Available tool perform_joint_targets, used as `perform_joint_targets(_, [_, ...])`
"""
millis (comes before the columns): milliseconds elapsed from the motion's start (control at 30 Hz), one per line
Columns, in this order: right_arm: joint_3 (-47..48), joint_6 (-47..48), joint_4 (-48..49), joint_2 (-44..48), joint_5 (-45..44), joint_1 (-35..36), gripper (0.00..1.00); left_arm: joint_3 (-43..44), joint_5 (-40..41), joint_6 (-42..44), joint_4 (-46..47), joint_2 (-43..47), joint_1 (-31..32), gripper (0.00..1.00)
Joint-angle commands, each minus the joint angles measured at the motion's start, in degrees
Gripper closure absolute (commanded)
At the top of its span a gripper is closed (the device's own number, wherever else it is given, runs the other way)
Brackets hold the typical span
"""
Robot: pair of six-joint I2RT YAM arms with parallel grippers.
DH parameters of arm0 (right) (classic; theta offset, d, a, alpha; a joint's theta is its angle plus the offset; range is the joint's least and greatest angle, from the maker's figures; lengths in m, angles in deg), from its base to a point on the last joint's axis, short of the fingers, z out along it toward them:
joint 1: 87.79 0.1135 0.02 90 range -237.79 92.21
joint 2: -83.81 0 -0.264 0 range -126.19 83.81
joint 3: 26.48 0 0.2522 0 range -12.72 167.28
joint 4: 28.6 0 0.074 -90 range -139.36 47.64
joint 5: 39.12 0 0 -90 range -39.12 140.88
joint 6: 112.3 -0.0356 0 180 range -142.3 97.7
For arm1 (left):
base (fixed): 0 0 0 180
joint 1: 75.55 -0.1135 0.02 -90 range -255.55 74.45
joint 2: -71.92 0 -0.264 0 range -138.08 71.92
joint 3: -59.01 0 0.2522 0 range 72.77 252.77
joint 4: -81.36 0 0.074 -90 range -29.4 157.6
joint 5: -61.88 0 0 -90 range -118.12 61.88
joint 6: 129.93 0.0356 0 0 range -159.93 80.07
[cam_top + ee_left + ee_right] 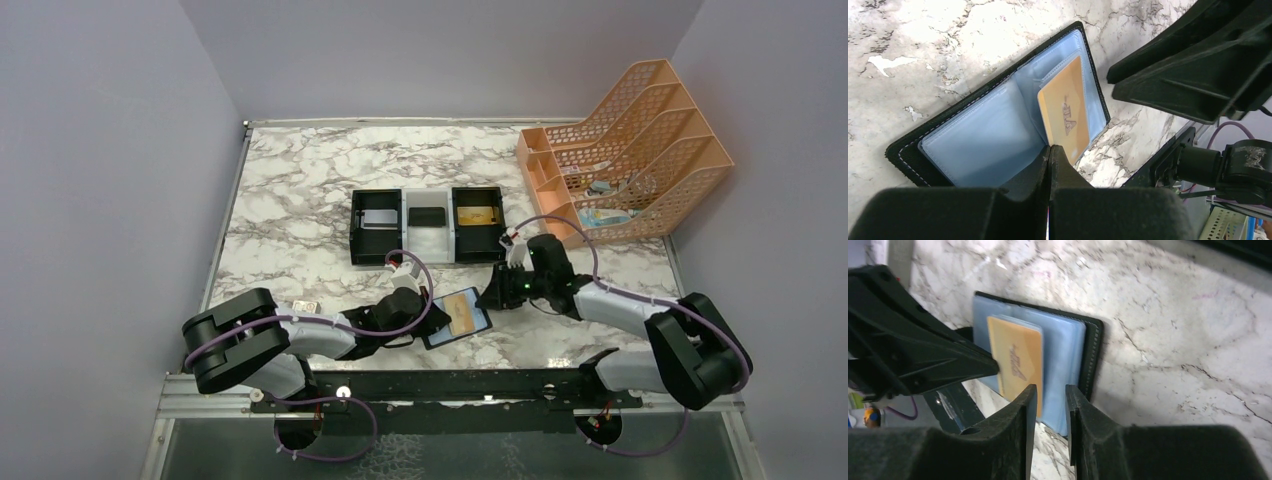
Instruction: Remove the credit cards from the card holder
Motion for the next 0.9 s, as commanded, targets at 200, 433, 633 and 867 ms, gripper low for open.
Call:
perform_joint_targets(200, [0.5,-4.3,8.2,4.1,8.3,0.3,0.64,1.1,0.7,1.7,0.0,-0.3,0.2,1.00])
perform_joint_targets(433, [3.5,-2.0,9.1,-6.1,8.0,0.5,0.60,0.8,0.7,2.2,-0.1,0.2,0.2,1.00])
perform_joint_targets(633, [3.4,-2.3,11.7,-11.2,10.7,0.5,0.63,0.5,0.9,2.4,0.0,0.3,0.2,1.00])
perform_joint_targets(867, [2.1,-3.4,16.1,-12.0,14.2,0.5,0.78,0.2,1.4,3.0,0.0,1.4,0.2,1.00])
